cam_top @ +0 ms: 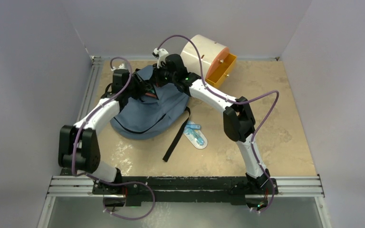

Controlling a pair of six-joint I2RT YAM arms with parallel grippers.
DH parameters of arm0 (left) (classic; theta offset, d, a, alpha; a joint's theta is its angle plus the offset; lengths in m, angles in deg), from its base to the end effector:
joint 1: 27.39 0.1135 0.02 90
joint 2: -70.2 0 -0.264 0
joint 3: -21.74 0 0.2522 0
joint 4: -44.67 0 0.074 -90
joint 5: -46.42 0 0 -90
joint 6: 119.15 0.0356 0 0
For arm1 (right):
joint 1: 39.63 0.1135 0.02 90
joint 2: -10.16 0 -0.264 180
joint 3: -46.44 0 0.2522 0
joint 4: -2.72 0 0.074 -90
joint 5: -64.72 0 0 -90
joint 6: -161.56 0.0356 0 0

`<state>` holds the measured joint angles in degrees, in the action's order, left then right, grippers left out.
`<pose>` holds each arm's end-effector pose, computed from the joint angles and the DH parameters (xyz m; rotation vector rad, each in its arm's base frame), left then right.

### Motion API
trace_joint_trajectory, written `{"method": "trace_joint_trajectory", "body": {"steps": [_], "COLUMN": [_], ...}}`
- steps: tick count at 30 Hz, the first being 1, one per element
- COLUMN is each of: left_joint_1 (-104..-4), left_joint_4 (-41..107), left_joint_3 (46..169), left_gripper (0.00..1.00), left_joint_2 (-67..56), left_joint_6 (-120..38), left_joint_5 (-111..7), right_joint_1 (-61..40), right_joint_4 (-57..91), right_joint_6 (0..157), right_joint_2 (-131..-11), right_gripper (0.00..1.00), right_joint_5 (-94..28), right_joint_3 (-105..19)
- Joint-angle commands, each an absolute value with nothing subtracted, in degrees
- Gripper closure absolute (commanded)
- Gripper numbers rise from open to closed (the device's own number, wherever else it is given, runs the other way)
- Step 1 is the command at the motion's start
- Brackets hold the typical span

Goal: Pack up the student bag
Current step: Place the stationery in the student bag, then pick up the stationery from the center of the board.

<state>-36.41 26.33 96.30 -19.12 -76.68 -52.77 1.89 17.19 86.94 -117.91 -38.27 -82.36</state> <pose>0.3469 -0.0608 0.2536 -0.6445 2.1400 -0.7311 0.3994 0.3643 0.2987 -0.5927 1.8053 0.8972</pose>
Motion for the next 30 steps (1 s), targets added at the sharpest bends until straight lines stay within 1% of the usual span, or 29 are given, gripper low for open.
{"method": "trace_joint_trajectory", "body": {"steps": [1,5,8,10,15,22,25,30], "left_joint_1": [-36.6,-38.3,-43.0,-46.3,-50.6,-59.1,-64.0,-69.4], "left_joint_4": [24.7,19.3,16.9,17.1,20.6,26.8,30.0,36.3], "left_joint_3": [92.2,88.0,84.3,81.2,75.4,74.1,75.2,78.2], "left_gripper": [0.59,0.6,0.6,0.6,0.6,0.58,0.52,0.5], "left_joint_2": [-7.0,1.5,6.8,9.8,14.1,9.1,3.9,-4.3], "left_joint_6": [-76.1,-74.7,-73.2,-72.3,-68.9,-61.8,-59.2,-55.3], "left_joint_5": [-50.9,-50.2,-48.9,-48.3,-51.2,-55.5,-55.5,-55.3], "right_joint_1": [2.5,2.5,2.4,2.4,2.4,2.3,2.3,2.3], "right_joint_4": [14.8,15.1,14.8,14.7,14.6,14.5,14.4,14.5], "right_joint_6": [86.6,86.0,85.9,85.9,86.4,85.9,85.9,85.4], "right_joint_2": [-113.8,-113.9,-114.0,-114.3,-114.6,-114.5,-114.3,-114.1], "right_gripper": [1.0,1.0,1.0,1.0,1.0,1.0,1.0,1.0], "right_joint_5": [-39.3,-38.0,-37.6,-37.6,-38.6,-38.6,-38.6,-38.2], "right_joint_3": [-85.4,-85.7,-85.5,-85.5,-85.2,-84.8,-84.2,-83.8]}}
